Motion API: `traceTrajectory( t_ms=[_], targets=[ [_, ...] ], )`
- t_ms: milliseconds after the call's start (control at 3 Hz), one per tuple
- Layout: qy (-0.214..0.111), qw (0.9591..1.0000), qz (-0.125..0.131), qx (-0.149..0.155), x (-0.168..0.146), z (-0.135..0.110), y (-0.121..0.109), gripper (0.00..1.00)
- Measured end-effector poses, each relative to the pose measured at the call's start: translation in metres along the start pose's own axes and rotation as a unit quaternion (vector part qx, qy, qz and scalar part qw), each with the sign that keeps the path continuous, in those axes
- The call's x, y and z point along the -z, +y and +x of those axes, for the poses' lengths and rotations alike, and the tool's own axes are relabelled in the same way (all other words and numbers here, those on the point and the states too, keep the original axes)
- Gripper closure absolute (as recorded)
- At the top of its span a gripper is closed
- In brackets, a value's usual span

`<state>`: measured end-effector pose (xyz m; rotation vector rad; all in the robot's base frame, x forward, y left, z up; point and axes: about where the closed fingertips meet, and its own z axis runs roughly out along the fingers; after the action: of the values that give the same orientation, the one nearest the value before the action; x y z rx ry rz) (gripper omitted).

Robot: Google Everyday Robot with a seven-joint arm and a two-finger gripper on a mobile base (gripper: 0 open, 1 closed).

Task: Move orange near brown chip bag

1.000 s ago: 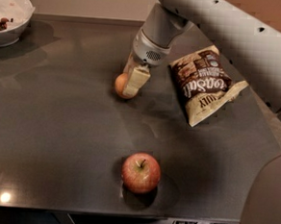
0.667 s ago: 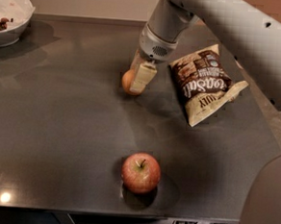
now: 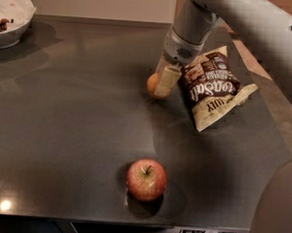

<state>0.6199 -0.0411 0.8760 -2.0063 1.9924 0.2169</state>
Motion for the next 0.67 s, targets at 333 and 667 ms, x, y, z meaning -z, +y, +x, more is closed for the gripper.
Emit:
traceTrajectory(
  t_ms=[333, 667],
  targets=[
    [0.001, 0.9998, 0.004, -0.021, -0.002, 0.020, -0.004, 0.83],
    [-0.003, 0.9992, 0.005, -0.041, -0.004, 0.035, -0.006, 0.61]
  ],
)
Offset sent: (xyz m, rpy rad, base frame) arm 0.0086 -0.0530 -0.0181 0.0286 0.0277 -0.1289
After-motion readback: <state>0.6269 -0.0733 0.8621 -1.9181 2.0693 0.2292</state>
